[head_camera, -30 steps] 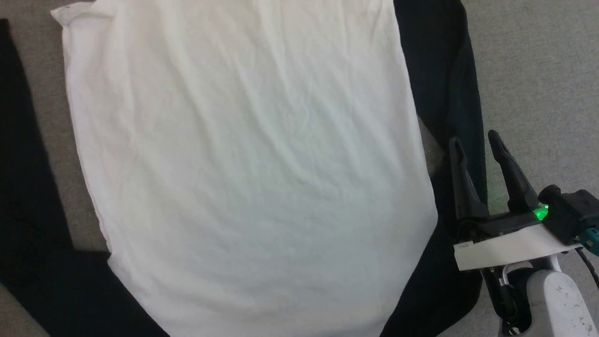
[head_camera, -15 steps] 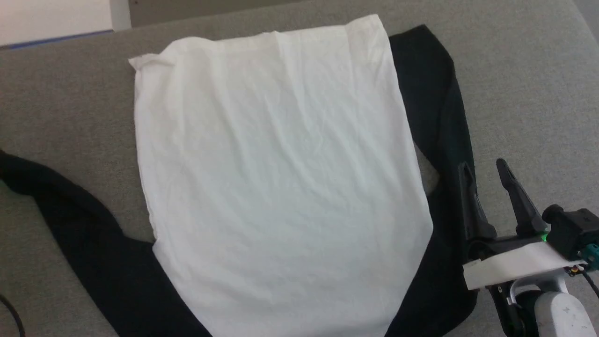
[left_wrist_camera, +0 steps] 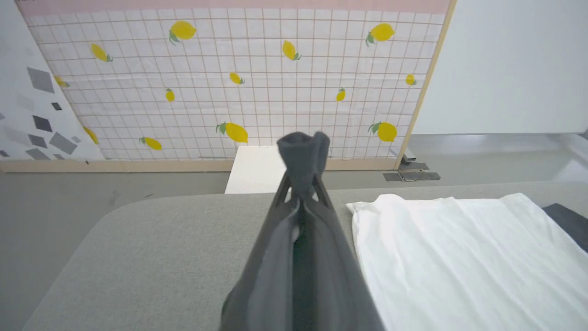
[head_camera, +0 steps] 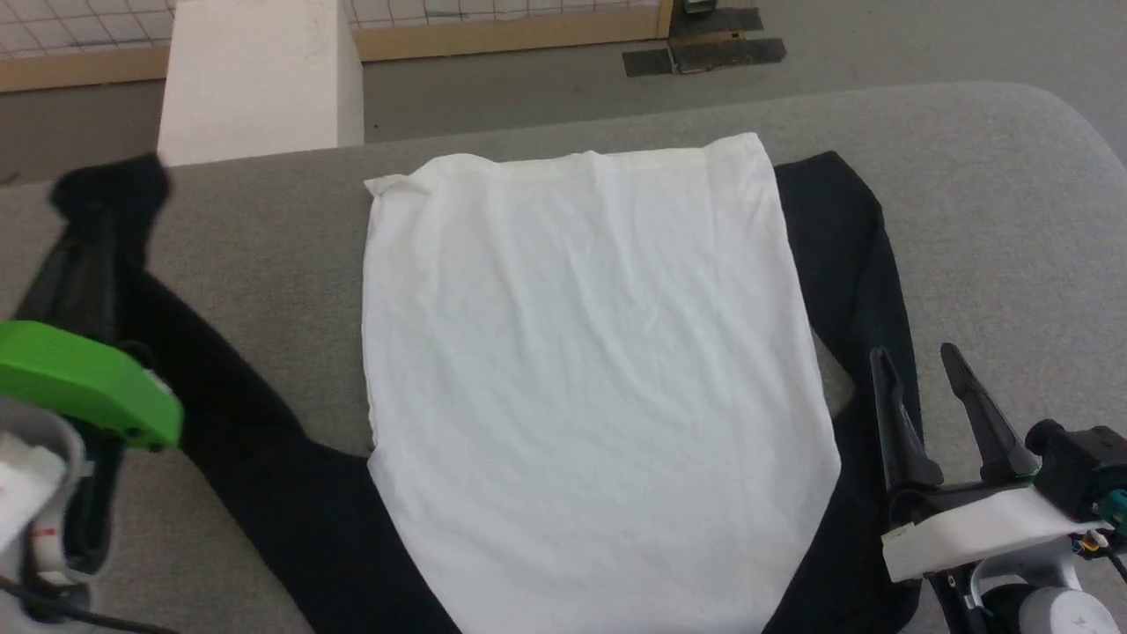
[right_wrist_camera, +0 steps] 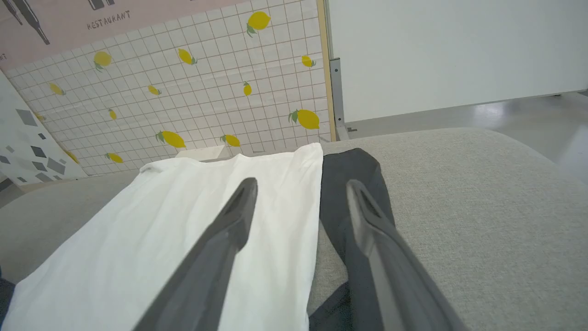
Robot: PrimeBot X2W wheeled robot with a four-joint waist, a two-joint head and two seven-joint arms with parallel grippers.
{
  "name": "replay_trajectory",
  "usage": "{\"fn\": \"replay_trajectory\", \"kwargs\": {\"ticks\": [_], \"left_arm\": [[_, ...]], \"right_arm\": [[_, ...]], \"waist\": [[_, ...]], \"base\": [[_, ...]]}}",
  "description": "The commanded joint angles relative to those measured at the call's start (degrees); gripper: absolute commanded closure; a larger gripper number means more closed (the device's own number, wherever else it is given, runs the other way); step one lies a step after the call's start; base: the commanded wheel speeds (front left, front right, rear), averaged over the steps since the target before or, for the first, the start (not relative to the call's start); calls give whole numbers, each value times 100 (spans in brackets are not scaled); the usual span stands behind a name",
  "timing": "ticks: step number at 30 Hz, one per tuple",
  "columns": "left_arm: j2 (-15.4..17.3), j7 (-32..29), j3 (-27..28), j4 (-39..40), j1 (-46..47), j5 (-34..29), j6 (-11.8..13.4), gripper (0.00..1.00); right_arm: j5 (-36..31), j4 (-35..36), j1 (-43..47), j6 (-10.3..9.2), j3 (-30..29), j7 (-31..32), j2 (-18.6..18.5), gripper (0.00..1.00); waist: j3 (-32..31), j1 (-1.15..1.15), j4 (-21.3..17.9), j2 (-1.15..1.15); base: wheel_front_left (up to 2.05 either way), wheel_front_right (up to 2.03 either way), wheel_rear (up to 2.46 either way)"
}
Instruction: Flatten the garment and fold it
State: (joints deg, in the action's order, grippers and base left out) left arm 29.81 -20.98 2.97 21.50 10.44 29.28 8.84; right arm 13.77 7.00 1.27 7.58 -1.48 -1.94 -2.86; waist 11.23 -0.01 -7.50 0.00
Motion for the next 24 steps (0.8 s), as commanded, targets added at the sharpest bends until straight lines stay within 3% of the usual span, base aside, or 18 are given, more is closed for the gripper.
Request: {"fn": "replay_trajectory", "kwargs": {"ticks": [1,3,4,7,14,18,24], "left_arm": [[-147,-95,-316,176,178,-91,-64,100],[-293,-254,-836,298,348,-196,-152,100],[-500,-383,-1391,306,526,-325,-244,100],[-968,-503,-2253,211,755,-549,-326,100],[-2151,-405,-3932,-1132,1178,-845,-698,100],[-2494,-286,-4617,-2222,1294,-939,-936,100],[-2665,-114,-5531,-3556,1312,-931,-1243,100]], "right_arm": [[19,48,59,-9,7,25,-2,0],[20,60,89,-9,11,51,-2,0],[22,67,120,-9,13,74,-2,0],[22,78,160,-9,9,106,-2,0],[7,134,163,-9,98,230,-2,0],[-7,151,153,-9,172,293,-2,0],[46,140,191,-9,201,341,-2,0]], "waist": [[-201,1,205,0],[-240,1,235,0],[-275,1,254,0],[-318,1,279,0],[-318,1,251,0],[-292,1,152,0],[-256,1,18,0]], "base": [[0,0,0],[0,0,0],[0,0,0],[0,0,0],[0,0,0],[0,0,0],[0,0,0]]}}
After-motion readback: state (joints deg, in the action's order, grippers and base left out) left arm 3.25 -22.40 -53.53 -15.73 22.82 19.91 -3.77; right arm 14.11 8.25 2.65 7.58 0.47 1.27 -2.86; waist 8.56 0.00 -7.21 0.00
